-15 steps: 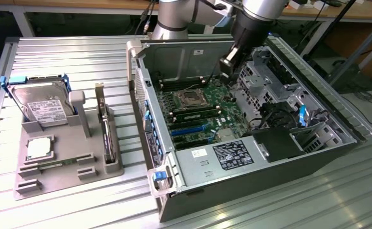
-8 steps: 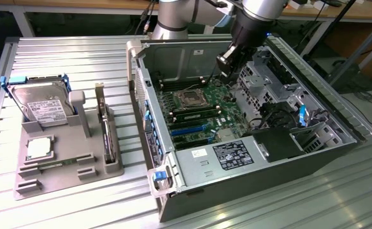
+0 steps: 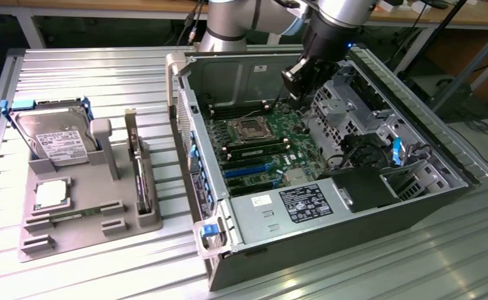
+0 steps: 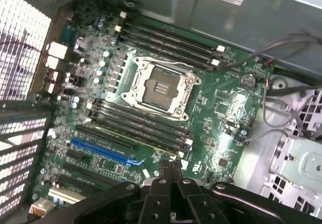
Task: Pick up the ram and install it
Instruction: 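Press down the ram until it locks into place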
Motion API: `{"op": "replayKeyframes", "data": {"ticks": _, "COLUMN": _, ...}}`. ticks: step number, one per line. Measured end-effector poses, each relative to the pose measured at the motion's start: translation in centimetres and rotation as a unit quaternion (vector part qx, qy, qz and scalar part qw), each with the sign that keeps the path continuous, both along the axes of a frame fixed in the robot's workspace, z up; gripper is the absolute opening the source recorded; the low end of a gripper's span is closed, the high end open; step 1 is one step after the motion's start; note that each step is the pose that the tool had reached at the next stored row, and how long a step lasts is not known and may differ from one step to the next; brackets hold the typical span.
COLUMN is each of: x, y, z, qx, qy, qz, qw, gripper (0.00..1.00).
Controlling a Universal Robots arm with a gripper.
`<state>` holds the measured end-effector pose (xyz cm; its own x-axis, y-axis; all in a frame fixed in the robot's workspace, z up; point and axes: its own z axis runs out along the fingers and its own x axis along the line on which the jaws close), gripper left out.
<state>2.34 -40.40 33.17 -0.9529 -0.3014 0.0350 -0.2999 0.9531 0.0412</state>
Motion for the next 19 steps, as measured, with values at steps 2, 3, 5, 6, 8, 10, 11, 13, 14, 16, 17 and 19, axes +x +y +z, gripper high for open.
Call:
{"op": "replayKeyframes", "data": {"ticks": 2, "x": 0.0, "y": 0.0, "z": 0.0, "qx": 0.0, "qy": 0.0, "qz": -0.02, "qw": 0.9998, "gripper": 0.11}}
{"op": "replayKeyframes", "data": {"ticks": 3, "x": 0.0, "y": 0.0, "z": 0.0, "qx": 0.0, "qy": 0.0, "qz": -0.029, "qw": 0.9996, "gripper": 0.11}}
{"op": "replayKeyframes", "data": {"ticks": 5, "x": 0.0, "y": 0.0, "z": 0.0, "qx": 0.0, "qy": 0.0, "qz": -0.051, "qw": 0.9987, "gripper": 0.11}}
{"op": "replayKeyframes", "data": {"ticks": 6, "x": 0.0, "y": 0.0, "z": 0.0, "qx": 0.0, "qy": 0.0, "qz": -0.059, "qw": 0.9982, "gripper": 0.11}}
{"op": "replayKeyframes", "data": {"ticks": 8, "x": 0.0, "y": 0.0, "z": 0.0, "qx": 0.0, "qy": 0.0, "qz": -0.089, "qw": 0.9961, "gripper": 0.11}}
{"op": "replayKeyframes", "data": {"ticks": 10, "x": 0.0, "y": 0.0, "z": 0.0, "qx": 0.0, "qy": 0.0, "qz": -0.109, "qw": 0.9941, "gripper": 0.11}}
{"op": "replayKeyframes", "data": {"ticks": 11, "x": 0.0, "y": 0.0, "z": 0.0, "qx": 0.0, "qy": 0.0, "qz": -0.117, "qw": 0.9931, "gripper": 0.11}}
{"op": "replayKeyframes", "data": {"ticks": 13, "x": 0.0, "y": 0.0, "z": 0.0, "qx": 0.0, "qy": 0.0, "qz": -0.135, "qw": 0.9908, "gripper": 0.11}}
{"op": "replayKeyframes", "data": {"ticks": 14, "x": 0.0, "y": 0.0, "z": 0.0, "qx": 0.0, "qy": 0.0, "qz": -0.141, "qw": 0.99, "gripper": 0.11}}
{"op": "replayKeyframes", "data": {"ticks": 16, "x": 0.0, "y": 0.0, "z": 0.0, "qx": 0.0, "qy": 0.0, "qz": -0.153, "qw": 0.9882, "gripper": 0.11}}
{"op": "replayKeyframes", "data": {"ticks": 17, "x": 0.0, "y": 0.0, "z": 0.0, "qx": 0.0, "qy": 0.0, "qz": -0.153, "qw": 0.9882, "gripper": 0.11}}
{"op": "replayKeyframes", "data": {"ticks": 19, "x": 0.0, "y": 0.0, "z": 0.0, "qx": 0.0, "qy": 0.0, "qz": -0.153, "qw": 0.9882, "gripper": 0.11}}
